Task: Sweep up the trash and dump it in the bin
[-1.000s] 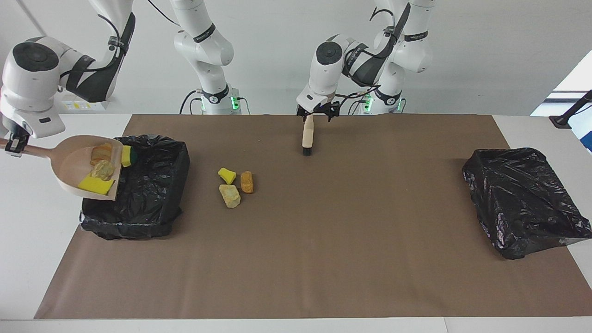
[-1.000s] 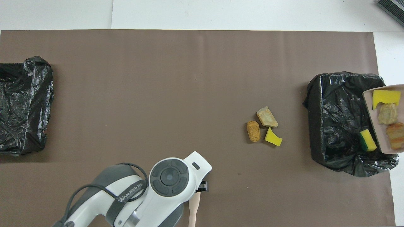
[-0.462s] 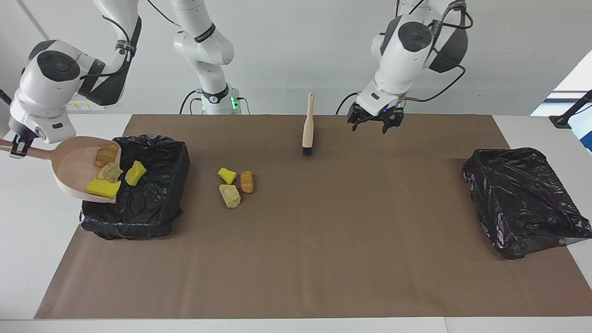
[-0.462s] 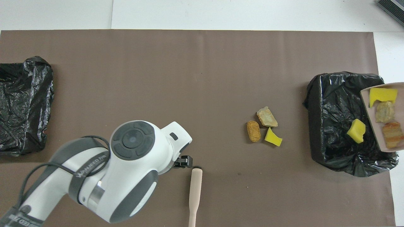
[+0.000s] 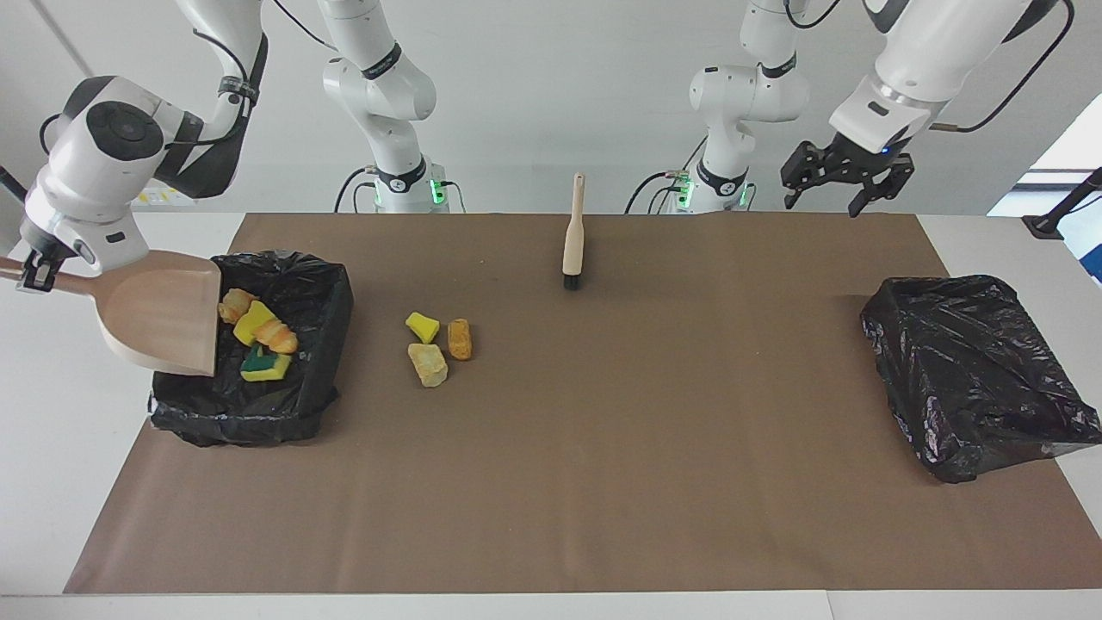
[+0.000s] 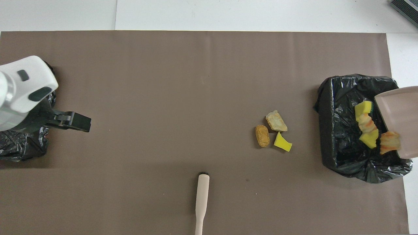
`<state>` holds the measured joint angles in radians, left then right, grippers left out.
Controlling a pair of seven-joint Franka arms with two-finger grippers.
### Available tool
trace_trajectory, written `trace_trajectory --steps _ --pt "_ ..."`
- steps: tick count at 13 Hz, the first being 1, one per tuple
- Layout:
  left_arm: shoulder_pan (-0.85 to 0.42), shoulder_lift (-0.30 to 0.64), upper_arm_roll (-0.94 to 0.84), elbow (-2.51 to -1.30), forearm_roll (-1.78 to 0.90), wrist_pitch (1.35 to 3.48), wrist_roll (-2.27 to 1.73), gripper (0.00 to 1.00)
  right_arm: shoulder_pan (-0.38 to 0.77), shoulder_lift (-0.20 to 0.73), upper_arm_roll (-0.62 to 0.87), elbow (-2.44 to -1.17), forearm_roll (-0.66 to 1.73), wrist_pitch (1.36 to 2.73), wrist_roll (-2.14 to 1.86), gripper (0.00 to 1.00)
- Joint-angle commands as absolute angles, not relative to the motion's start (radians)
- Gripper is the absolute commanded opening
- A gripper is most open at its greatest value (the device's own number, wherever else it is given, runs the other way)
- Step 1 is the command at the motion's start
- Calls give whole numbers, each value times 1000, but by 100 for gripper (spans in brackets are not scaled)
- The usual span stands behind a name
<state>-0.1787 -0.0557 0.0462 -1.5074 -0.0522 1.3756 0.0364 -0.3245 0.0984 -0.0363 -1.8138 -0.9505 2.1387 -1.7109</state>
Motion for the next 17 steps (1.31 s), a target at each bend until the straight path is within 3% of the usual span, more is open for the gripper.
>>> trace_trajectory --steps 1,6,12,17 --pt "-163 -20 37 -1378 -38 1266 49 100 -331 62 -34 -1801 -971 2115 -1716 0" --pt "-149 3 31 -1310 -38 1192 49 100 -337 -9 -43 -1703 -610 1935 -1672 0" --pt "-147 2 34 -1312 -37 1178 51 100 -290 -21 79 -1689 -436 1708 -1078 0" --pt "-147 -26 28 -1322 -35 1215 74 100 -83 -31 144 -1695 -263 1540 -387 0"
